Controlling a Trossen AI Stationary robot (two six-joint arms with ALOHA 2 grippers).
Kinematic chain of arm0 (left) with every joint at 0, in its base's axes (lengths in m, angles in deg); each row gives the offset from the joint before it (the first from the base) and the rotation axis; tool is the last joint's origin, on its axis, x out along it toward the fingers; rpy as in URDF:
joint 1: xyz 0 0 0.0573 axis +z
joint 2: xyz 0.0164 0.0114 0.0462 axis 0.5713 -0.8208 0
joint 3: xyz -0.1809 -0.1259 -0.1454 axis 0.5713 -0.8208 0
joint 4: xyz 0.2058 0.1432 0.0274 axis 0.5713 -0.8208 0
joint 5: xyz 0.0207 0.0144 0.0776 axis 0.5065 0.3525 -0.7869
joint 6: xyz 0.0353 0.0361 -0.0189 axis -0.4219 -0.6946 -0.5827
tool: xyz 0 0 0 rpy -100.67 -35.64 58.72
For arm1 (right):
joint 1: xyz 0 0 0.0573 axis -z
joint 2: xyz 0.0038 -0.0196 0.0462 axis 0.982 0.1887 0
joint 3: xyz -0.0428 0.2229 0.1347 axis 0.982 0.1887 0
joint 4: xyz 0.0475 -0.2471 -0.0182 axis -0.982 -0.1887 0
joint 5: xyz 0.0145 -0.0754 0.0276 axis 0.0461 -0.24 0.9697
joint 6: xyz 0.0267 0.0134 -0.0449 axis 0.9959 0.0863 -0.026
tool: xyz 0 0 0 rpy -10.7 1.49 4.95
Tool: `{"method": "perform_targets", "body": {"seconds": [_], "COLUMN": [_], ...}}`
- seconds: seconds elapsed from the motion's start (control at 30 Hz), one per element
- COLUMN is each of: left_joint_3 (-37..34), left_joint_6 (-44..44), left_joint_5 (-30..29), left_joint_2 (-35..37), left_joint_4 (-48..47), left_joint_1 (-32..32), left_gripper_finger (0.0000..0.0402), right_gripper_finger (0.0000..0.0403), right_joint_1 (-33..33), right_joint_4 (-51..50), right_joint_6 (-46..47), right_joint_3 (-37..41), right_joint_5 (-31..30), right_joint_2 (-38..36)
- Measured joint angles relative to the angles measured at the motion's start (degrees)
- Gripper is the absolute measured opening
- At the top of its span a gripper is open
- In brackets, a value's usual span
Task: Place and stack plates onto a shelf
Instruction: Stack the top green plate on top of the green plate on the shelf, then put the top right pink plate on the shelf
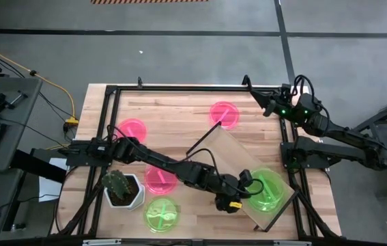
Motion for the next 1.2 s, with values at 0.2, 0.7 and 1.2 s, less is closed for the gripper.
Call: {"method": "perform_targets", "body": {"seconds": [0.2,0.7,1.2], "left_joint_3": [-0.01,0.32,0.41], "left_joint_6": [-0.03,3.36,22.13], "left_joint_5": [0.13,0.15,-10.58], "left_joint_2": [0.0,0.0,8.04], "left_joint_4": [-0.03,5.89,-6.32], "left_joint_1": [0.0,-2.04,-0.55], "left_gripper_finger": [0.0055,0.0141,0.0143], "right_gripper_finger": [0.0,0.0,0.0], "right_joint_1": [0.0,0.0,0.0], "right_joint_4": [0.0,0.0,-0.55], "right_joint_6": [0.0,0.0,1.58], "right_joint_3": [0.0,0.0,0.0], "right_joint_5": [-1.47,-1.95,0.07], "right_joint_2": [0.0,0.0,0.02]}}
